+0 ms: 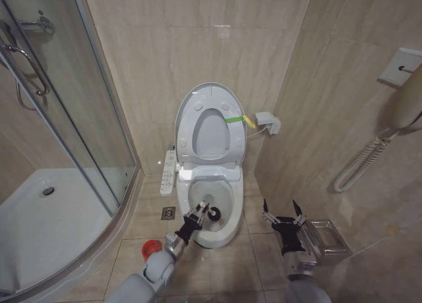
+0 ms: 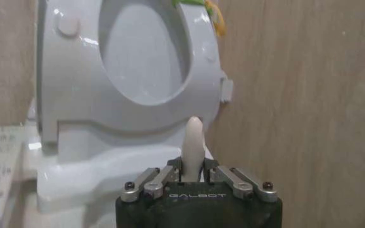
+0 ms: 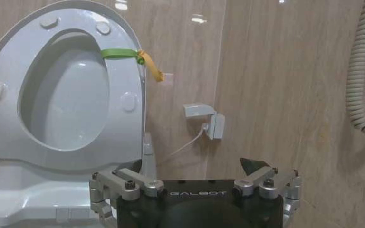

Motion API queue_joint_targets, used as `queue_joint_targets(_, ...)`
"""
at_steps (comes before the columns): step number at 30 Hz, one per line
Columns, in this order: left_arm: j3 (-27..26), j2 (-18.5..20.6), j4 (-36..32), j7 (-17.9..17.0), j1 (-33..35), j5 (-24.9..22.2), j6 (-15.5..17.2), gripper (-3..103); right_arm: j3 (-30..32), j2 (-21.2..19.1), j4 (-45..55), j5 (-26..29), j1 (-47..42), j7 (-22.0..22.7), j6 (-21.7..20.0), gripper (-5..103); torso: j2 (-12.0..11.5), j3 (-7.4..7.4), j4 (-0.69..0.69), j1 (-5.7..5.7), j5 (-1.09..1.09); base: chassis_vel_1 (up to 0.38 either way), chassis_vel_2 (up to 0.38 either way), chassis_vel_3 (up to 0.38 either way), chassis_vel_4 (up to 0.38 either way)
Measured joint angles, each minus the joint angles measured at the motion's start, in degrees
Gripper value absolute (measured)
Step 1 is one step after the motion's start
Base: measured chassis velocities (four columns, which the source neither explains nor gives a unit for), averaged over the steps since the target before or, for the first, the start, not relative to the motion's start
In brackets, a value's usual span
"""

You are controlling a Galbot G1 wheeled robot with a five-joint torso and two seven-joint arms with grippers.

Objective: Open the toilet lid, clean the toilet bowl with a toilet brush, close the toilet lid, and flush.

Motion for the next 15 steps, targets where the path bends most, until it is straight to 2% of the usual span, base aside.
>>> queue_joint_targets(6,0.4,-0.2,-2.4,0.5,-0.4,-1.1,-0.5,22,0.0,0.0,0.0,0.0,0.0,0.0,0.0,100,0.0,0.00,0.00,0.00,0.01,0.000,0.000,0.000,0.000)
queue_joint_targets(10,2.7,1.8,-9.7,-1.0,2.7,-0.7,1.3,22,0.0,0.0,0.0,0.0,0.0,0.0,0.0,100,0.0,0.00,0.00,0.00,0.01,0.000,0.000,0.000,0.000)
queue_joint_targets(15,3.3,3.0,-12.6,-1.6,5.3,0.8,2.2,22,0.0,0.0,0.0,0.0,0.0,0.0,0.0,100,0.0,-0.01,0.03,-0.01,0.01,0.000,0.000,0.000,0.000)
